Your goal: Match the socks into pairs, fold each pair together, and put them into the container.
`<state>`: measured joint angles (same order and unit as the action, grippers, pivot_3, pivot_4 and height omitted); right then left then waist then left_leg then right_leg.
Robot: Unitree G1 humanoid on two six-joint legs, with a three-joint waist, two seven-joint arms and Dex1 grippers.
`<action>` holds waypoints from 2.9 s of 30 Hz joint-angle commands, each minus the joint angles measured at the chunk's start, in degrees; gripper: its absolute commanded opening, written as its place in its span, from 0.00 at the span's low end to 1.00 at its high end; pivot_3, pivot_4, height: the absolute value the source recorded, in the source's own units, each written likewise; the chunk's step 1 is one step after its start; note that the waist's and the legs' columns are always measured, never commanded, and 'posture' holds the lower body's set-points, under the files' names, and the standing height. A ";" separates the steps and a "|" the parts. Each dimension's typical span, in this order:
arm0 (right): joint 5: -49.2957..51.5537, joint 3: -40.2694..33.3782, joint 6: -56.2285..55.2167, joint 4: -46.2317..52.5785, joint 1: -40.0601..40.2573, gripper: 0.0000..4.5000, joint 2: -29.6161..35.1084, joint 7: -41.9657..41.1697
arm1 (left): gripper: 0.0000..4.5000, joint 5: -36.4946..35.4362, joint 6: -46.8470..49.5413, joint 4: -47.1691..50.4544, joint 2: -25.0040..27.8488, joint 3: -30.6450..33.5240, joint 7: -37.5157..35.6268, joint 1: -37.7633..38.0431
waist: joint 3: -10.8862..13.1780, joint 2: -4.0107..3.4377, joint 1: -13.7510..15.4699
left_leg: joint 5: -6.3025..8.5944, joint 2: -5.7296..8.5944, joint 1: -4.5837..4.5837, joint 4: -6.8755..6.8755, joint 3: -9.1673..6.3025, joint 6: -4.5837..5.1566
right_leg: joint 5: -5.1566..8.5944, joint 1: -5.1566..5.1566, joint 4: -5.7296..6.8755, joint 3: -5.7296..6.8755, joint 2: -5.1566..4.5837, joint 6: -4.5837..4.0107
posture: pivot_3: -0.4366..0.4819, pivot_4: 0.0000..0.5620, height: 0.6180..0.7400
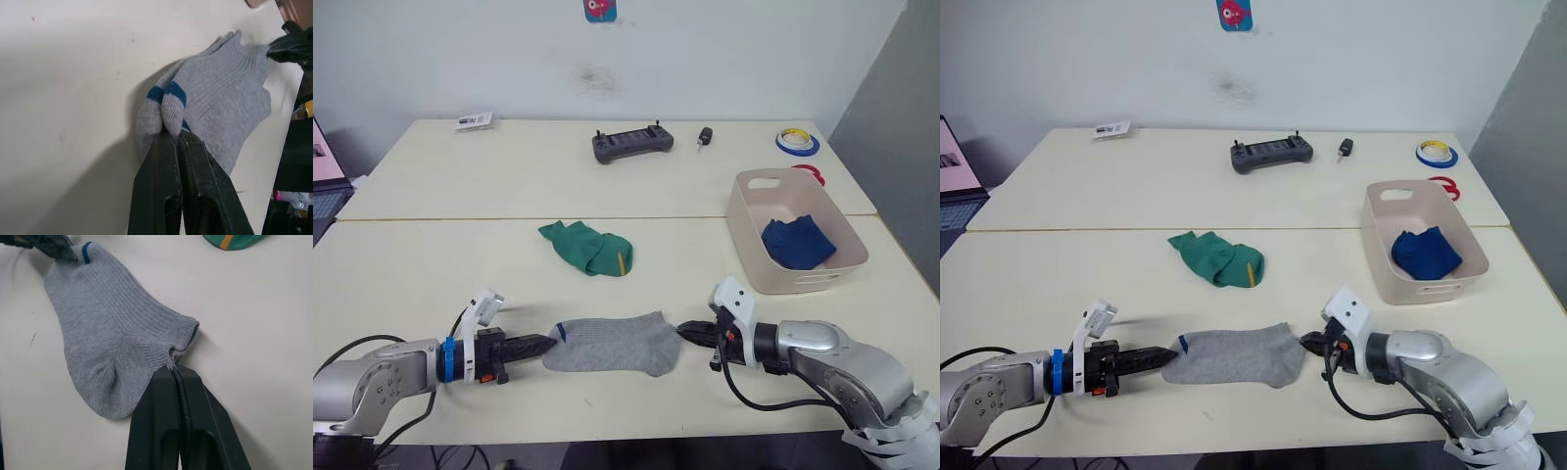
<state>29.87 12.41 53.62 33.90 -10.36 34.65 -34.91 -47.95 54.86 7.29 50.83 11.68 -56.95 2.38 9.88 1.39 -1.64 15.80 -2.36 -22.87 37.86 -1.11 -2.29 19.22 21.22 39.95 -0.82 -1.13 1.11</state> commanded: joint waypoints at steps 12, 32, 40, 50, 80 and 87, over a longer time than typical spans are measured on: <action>-3.49 2.85 -1.17 -1.20 -1.79 0.01 0.18 -0.06 | 0.00 3.51 -5.16 0.92 -3.43 0.16 0.79 1.45 | 0.00 0.00 0.01 | 0.00 0.01 0.00 0.00 0.01 0.00 | 0.00 -0.01 0.00 0.00 -0.01 0.00 | 0.48 0.27 1.00; -7.52 4.62 -11.03 3.31 -2.61 0.23 -1.40 -1.52 | 0.48 7.84 -14.97 11.76 1.31 -1.84 -6.30 -6.66 | 0.00 0.00 -0.11 | 0.00 0.01 0.00 0.00 0.06 -0.01 | 0.00 -0.03 -0.01 -0.03 -0.01 0.00 | 0.48 0.27 1.00; -15.33 15.39 -15.66 -7.04 -7.81 0.00 -7.52 -2.11 | 0.00 19.66 -27.61 6.30 -2.93 -13.75 -7.45 -5.87 | 0.00 -0.01 -0.05 | -0.01 -0.08 -0.01 0.01 0.12 -0.01 | 0.00 0.08 0.03 -0.07 0.12 -0.01 | 0.48 0.27 1.00; -22.31 21.20 -22.77 -16.59 -7.09 0.00 -7.04 -6.03 | 0.00 25.73 -31.68 -2.40 -6.12 -17.20 -6.29 -5.14 | -0.09 -0.09 0.12 | 0.00 -0.06 0.03 0.05 0.10 0.00 | -0.01 -0.02 0.02 -0.01 0.09 -0.01 | 0.48 0.27 1.00; -26.01 20.04 -27.96 -19.24 -9.67 0.00 -12.57 -7.12 | 0.00 25.70 -27.99 6.49 -5.62 -21.02 -5.51 -10.29 | -0.68 -0.33 -0.04 | 0.01 -0.25 -0.03 0.01 -0.01 0.01 | 0.02 0.10 0.03 -0.13 0.66 -0.07 | 0.48 0.27 1.00; -28.87 20.04 -28.87 -19.85 -5.05 0.00 -6.88 -9.21 | 0.00 27.98 -32.20 -2.75 -5.48 -19.38 -5.10 -6.84 | -0.79 -0.37 0.15 | 0.01 -0.19 0.06 0.04 0.05 0.02 | 0.02 -0.06 0.01 -0.15 0.54 -0.08 | 0.48 0.27 1.00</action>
<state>2.81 32.81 23.95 14.77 -17.22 25.41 -43.15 -22.05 22.76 7.88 44.73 -8.51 -62.71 -6.10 9.09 1.01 -1.49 15.81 -2.55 -22.79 37.90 -1.07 -2.27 19.24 21.14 39.96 -0.95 -0.59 1.03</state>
